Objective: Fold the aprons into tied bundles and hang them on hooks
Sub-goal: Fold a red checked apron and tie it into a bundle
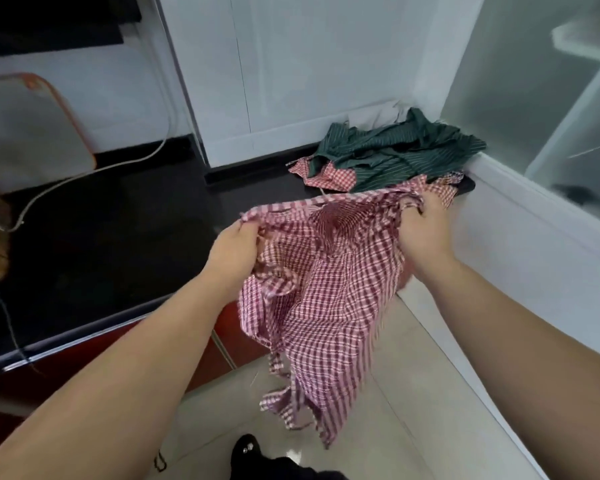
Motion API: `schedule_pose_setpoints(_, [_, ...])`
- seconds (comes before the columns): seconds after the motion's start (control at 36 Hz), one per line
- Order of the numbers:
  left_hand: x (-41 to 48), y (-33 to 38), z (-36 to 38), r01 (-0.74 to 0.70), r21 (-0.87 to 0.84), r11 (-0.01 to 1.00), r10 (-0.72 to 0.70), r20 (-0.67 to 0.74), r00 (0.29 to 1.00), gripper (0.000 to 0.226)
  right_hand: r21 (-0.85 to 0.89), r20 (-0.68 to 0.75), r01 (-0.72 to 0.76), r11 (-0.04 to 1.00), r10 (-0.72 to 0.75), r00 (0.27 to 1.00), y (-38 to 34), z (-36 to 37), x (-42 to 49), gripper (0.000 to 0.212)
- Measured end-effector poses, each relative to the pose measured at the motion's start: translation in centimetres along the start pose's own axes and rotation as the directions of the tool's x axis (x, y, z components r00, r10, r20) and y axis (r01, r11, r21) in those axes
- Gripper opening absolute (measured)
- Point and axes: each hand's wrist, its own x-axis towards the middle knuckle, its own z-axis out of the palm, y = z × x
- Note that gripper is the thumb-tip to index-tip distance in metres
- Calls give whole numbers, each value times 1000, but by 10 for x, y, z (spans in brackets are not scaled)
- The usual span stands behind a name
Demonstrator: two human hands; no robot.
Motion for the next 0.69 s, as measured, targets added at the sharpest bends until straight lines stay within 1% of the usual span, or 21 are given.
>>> schedule_pose_setpoints(0.03, [-1,4,3,13,-77,997,-12,13,1000,35,-29,5,-10,1000,10,1000,2,-1,2,18])
schedule_pose_setpoints(0.08, [-3,10,3,-39,-91,995,39,5,999,32,-94,-1,-48,994,48,999,4,-5,3,31])
schedule_pose_setpoints(0.11, [-2,9,0,-107,-23,994,107,-1,994,28,-92,-23,-76,993,74,997,5,-8,3,32])
schedule_pose_setpoints(0.14, [0,9,-3,-186,106,977,186,17,982,23,-28,-44,-111,993,110,993,5,-13,3,31])
schedule_pose_setpoints(0.19, [7,4,-14,-286,440,851,271,98,958,24,204,-40,-186,961,198,979,3,-18,4,24])
schedule_pose_setpoints(0.22, [9,1,-16,-308,551,776,291,121,949,26,311,-16,-224,924,241,970,1,-19,5,19])
schedule_pose_setpoints(0.25, [10,-2,-17,-316,605,731,316,110,942,26,386,20,-266,883,280,960,1,-19,5,14])
schedule_pose_setpoints(0.28, [10,-4,-16,-312,609,730,346,65,936,22,440,74,-325,837,327,942,3,-18,6,9])
schedule_pose_setpoints(0.31, [9,-3,-14,-289,578,763,357,-4,934,18,429,127,-380,819,362,924,6,-16,7,8])
schedule_pose_setpoints(0.33, [10,-3,-12,-245,518,819,333,-82,939,16,366,146,-396,842,368,918,9,-14,7,13])
schedule_pose_setpoints(0.36, [10,0,-8,-185,421,888,266,-140,954,22,270,140,-353,896,326,935,9,-14,5,16])
schedule_pose_setpoints(0.39, [9,4,-5,-103,292,951,157,-168,973,32,194,147,-283,939,257,955,9,-14,4,14])
schedule_pose_setpoints(0.42, [7,8,-3,9,159,987,16,-156,988,42,80,166,-179,981,164,972,5,-15,0,13])
schedule_pose_setpoints(0.44, [4,12,-2,105,37,994,-101,-108,989,49,-54,197,-52,997,61,978,2,-17,-3,15])
schedule_pose_setpoints(0.47, [1,14,-2,163,-69,984,-166,-37,986,52,-169,250,65,983,-21,968,0,-20,-7,16])
schedule_pose_setpoints(0.5, [0,15,-2,182,-162,970,-179,38,983,51,-239,325,131,962,-47,945,-1,-23,-10,18])
schedule_pose_setpoints(0.58, [-7,21,-1,187,-369,910,-113,213,971,40,-296,514,74,952,94,853,-2,-29,-14,21])
schedule_pose_setpoints(0.61, [-10,22,0,198,-391,899,-108,240,965,36,-335,516,85,938,107,850,0,-29,-14,20])
schedule_pose_setpoints(0.64, [-16,25,2,211,-389,897,-108,269,957,35,-360,476,91,929,99,874,-2,-29,-15,18])
schedule_pose_setpoints(0.67, [-21,25,5,221,-350,910,-113,303,946,35,-352,406,80,933,76,911,-3,-28,-15,17])
schedule_pose_setpoints(0.69, [-26,25,9,213,-268,939,-110,353,929,32,-279,351,21,960,81,933,-7,-28,-16,20])
